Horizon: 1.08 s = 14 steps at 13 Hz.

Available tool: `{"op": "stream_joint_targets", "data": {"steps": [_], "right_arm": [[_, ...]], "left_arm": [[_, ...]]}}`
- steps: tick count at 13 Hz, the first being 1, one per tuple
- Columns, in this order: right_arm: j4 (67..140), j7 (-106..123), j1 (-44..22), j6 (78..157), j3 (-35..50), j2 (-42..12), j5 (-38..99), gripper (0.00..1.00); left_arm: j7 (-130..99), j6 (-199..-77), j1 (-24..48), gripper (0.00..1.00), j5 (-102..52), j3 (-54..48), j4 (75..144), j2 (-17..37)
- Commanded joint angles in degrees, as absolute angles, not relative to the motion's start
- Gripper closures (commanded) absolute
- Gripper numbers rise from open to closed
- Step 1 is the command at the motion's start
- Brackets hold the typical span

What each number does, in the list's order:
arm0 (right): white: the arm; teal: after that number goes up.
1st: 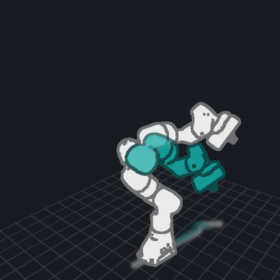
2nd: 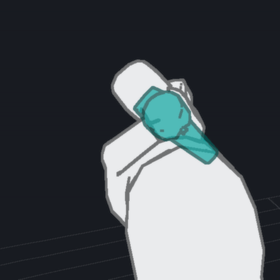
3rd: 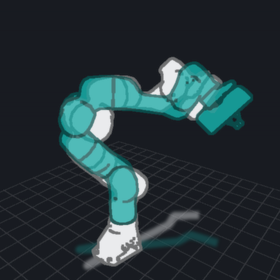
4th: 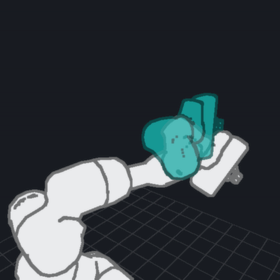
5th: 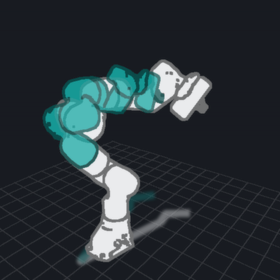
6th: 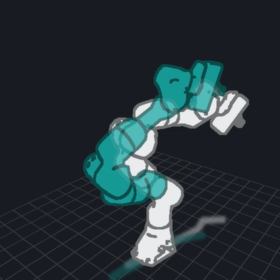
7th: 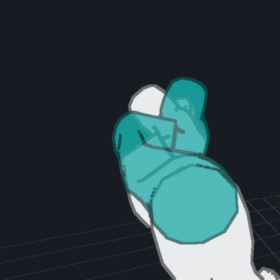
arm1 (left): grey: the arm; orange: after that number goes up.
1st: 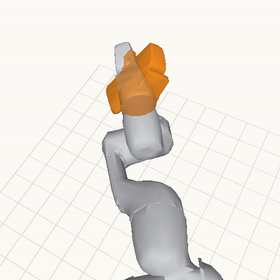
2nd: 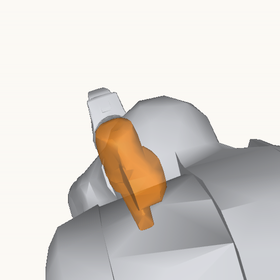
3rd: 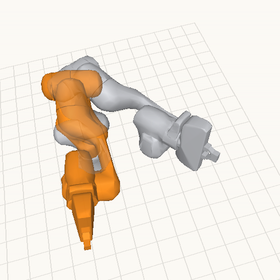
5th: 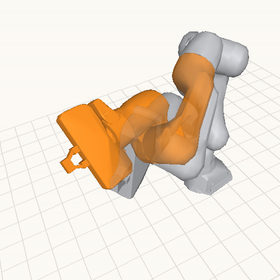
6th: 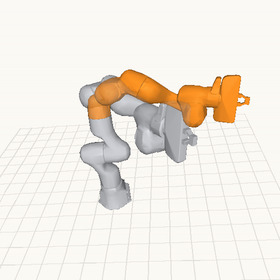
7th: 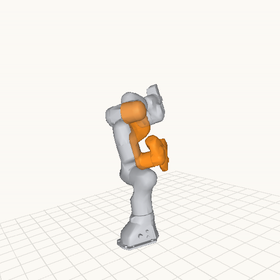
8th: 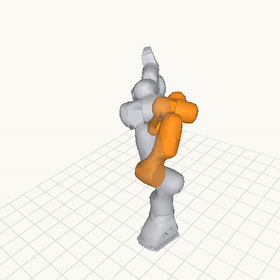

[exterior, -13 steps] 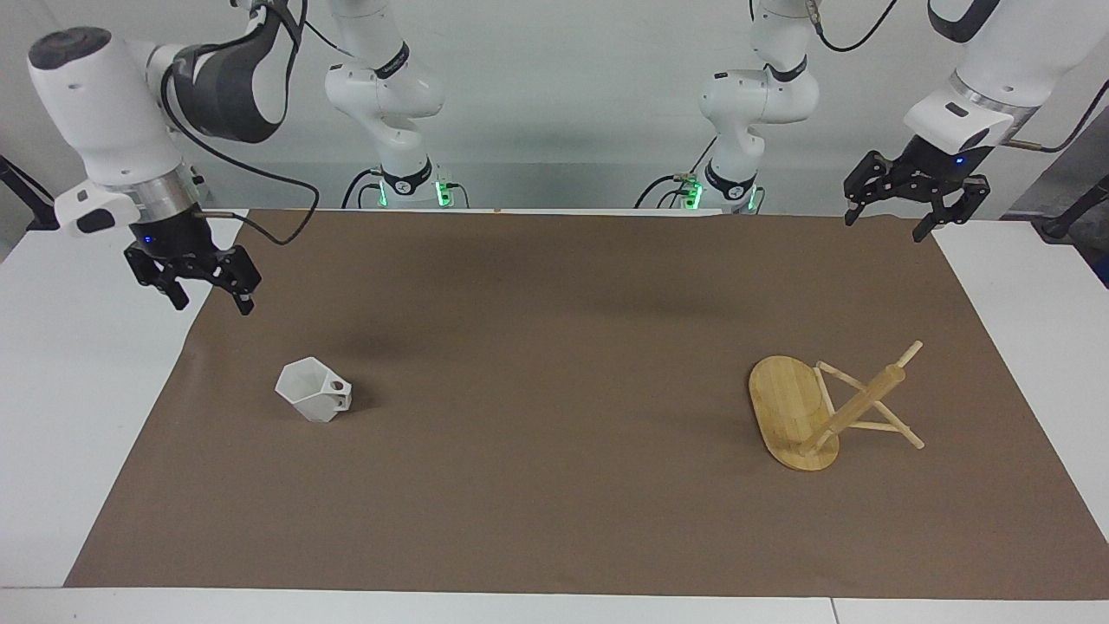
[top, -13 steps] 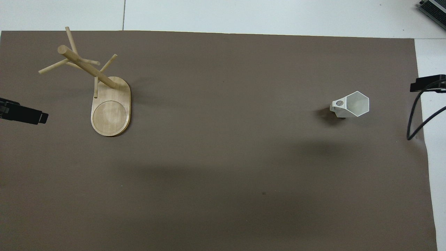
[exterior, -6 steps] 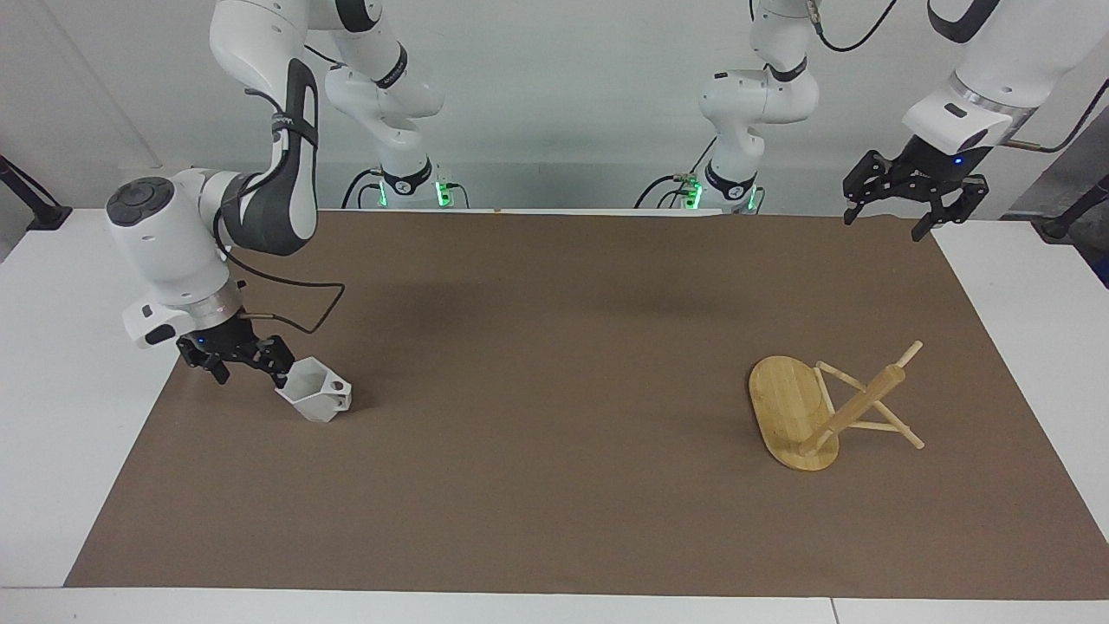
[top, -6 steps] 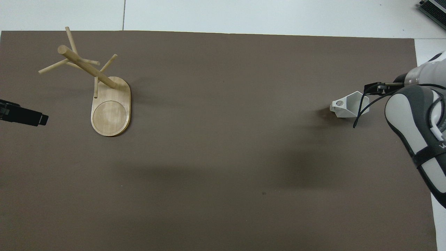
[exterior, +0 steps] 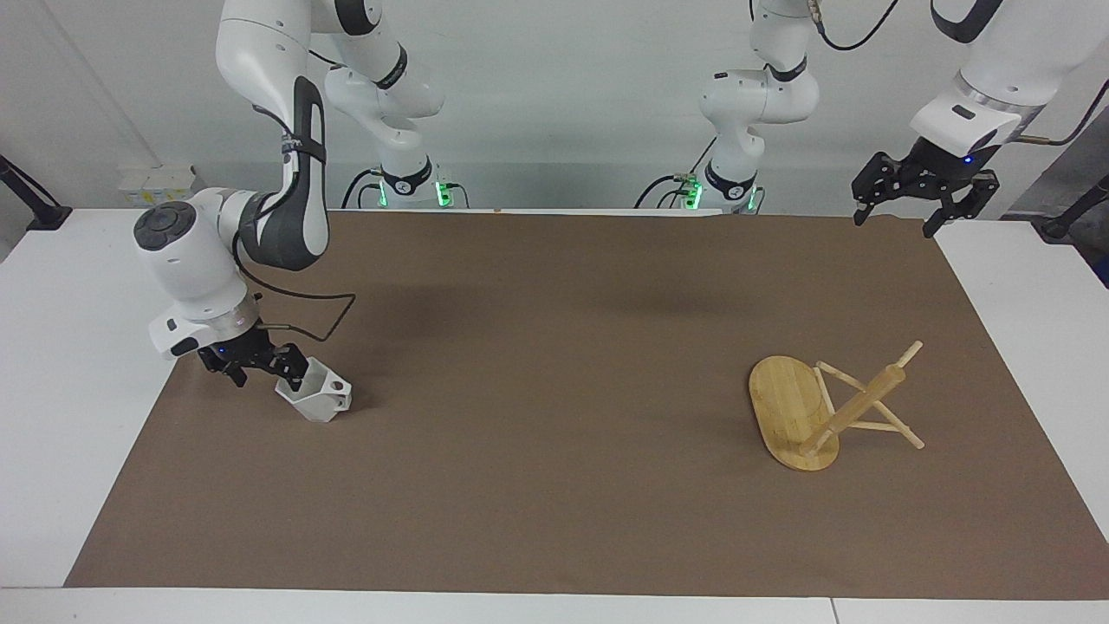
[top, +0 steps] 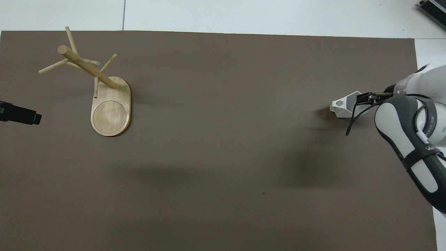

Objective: Hang cup on rack
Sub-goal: 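Reach the right gripper to the white cup and close on it, then lift the white cup with the right gripper toward the wooden rack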

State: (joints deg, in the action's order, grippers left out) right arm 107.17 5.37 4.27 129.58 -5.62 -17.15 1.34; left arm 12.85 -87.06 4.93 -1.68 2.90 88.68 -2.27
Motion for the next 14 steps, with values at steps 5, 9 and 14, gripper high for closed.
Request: {"op": "stream_joint_targets", "data": {"steps": [5, 9, 14], "right_arm": [[108.55, 4.57, 4.57, 130.34, -4.57, -16.08, 4.29, 0.56], [105.83, 4.13, 4.66, 129.38, -4.57, -16.00, 10.89, 1.00], [94.68, 4.66, 4.92, 114.82, -4.48, -15.38, 11.42, 1.00]], "left_arm": [[11.69, -86.92, 5.10, 0.00, -0.53, 3.08, 89.47, -3.25], [11.69, -87.01, 5.01, 0.00, -0.53, 3.16, 89.47, -3.25], [11.69, -86.92, 4.31, 0.00, -0.53, 3.16, 89.38, -3.25]]}}
